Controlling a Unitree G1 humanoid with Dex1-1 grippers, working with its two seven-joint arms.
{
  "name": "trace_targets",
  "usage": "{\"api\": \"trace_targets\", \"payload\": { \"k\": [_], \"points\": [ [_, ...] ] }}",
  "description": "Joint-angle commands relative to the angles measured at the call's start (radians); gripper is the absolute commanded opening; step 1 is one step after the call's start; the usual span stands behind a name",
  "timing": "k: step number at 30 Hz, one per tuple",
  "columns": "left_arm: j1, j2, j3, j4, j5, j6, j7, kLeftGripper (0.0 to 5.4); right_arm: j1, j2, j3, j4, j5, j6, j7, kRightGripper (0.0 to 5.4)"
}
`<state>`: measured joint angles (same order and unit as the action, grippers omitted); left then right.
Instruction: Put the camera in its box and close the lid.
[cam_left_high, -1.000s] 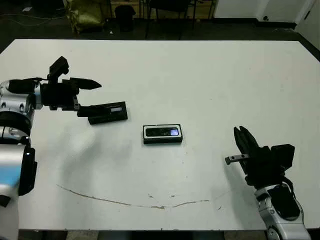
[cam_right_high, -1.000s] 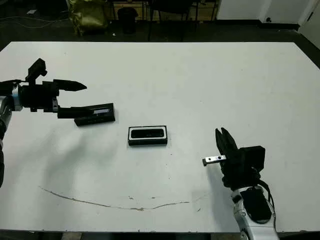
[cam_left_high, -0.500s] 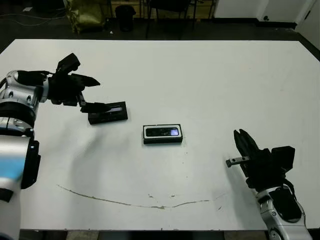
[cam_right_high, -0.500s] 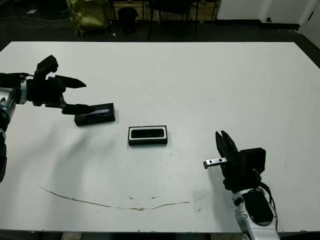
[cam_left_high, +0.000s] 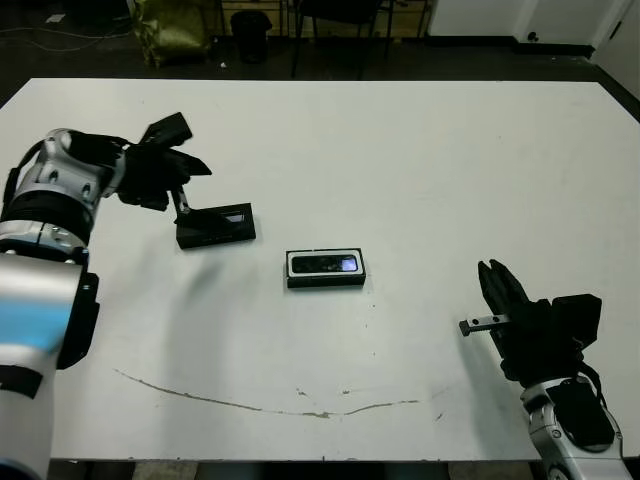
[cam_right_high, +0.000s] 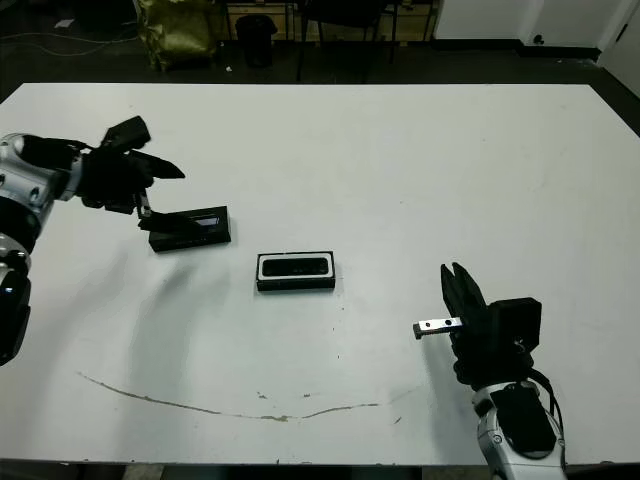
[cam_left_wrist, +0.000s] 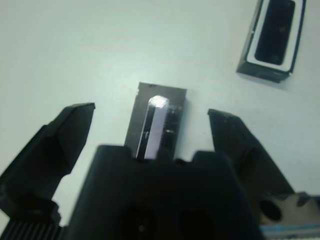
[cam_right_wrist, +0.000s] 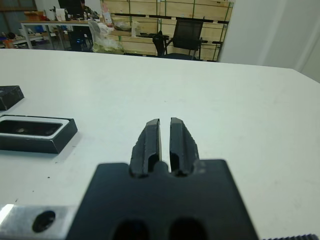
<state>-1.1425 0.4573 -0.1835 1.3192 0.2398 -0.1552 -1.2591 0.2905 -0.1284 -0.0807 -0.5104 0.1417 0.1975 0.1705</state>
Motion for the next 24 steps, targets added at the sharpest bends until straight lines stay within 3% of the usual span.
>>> {"api": "trace_targets", "payload": {
  "k": [1,11,17,24],
  "points": [
    [-0.013,-0.019,-0.025,0.019,0.038,0.001,0.017,5.39,0.028,-0.018,-0.01,-0.002,-0.015,0.013,-0.005,0.0],
    [-0.037,-0.054,-0.143,0.029,0.181,-0.049,0.176,5.39,0.074,-0.007,-0.016,-0.072,0.025,0.04,-0.007,0.0],
    [-0.037,-0.066,-0.161,0.041,0.211,-0.022,0.214,5.39,0.09,0.0,-0.021,-0.058,0.07,-0.023,0.016,0.0],
    [-0.032,-0.076,-0.156,0.047,0.21,0.023,0.247,5.39,0.126,-0.012,-0.006,-0.142,0.039,0.052,-0.017,0.0]
  ]
}}
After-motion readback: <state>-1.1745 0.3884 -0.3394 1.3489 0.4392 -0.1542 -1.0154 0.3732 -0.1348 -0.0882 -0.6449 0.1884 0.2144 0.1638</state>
